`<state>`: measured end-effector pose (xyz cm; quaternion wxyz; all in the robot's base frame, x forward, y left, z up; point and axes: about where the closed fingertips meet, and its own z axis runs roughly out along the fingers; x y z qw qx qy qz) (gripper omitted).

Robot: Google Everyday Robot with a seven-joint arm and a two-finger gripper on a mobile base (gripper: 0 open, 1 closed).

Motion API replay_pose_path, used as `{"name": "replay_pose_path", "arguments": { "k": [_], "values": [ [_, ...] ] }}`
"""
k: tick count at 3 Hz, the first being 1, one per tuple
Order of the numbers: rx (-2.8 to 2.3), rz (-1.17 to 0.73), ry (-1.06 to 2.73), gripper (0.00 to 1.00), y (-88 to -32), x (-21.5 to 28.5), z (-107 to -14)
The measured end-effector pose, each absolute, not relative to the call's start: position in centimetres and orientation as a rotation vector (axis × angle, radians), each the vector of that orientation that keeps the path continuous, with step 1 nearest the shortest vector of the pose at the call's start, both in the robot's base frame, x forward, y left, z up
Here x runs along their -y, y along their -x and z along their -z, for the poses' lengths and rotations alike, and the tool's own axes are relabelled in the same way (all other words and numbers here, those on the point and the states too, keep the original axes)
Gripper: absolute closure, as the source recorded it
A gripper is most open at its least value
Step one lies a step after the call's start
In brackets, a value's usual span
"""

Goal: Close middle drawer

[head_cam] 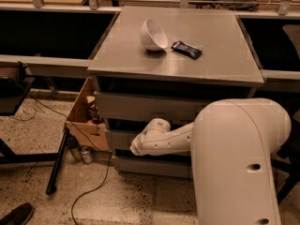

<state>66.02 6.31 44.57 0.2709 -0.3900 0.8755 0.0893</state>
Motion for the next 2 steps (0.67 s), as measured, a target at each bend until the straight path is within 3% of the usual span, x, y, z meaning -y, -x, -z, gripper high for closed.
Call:
{"name": "replay_pose_path", "arguments": {
  "k": [2],
  "values": [
    [-2.338,-0.234,1.063,1.00,-64.65,-6.06,-45.20]
  ]
}}
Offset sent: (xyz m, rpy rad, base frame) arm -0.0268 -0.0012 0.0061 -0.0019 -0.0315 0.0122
